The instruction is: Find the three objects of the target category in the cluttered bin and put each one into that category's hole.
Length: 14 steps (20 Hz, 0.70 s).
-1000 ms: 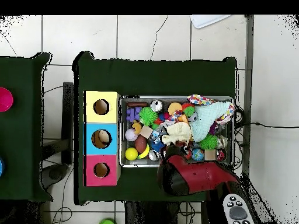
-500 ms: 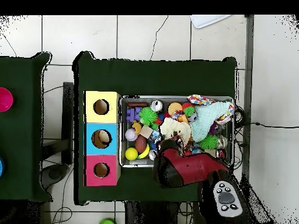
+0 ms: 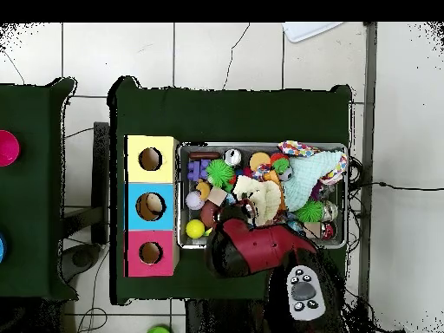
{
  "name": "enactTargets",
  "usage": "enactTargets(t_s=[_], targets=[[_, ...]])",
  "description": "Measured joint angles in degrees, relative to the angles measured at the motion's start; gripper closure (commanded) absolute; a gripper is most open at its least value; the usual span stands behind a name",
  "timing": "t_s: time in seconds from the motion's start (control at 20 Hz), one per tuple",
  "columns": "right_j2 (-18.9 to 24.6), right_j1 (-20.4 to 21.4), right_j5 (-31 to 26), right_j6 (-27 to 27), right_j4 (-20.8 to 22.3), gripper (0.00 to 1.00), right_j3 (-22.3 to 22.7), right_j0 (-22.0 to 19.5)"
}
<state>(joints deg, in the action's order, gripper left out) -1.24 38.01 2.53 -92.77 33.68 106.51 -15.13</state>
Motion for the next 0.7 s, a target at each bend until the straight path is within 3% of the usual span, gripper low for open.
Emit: enactTargets(t_s=[0.7], targets=[[-3.4,0.3,0.0,0.0,-11.1,0.00,0.1,9.3]])
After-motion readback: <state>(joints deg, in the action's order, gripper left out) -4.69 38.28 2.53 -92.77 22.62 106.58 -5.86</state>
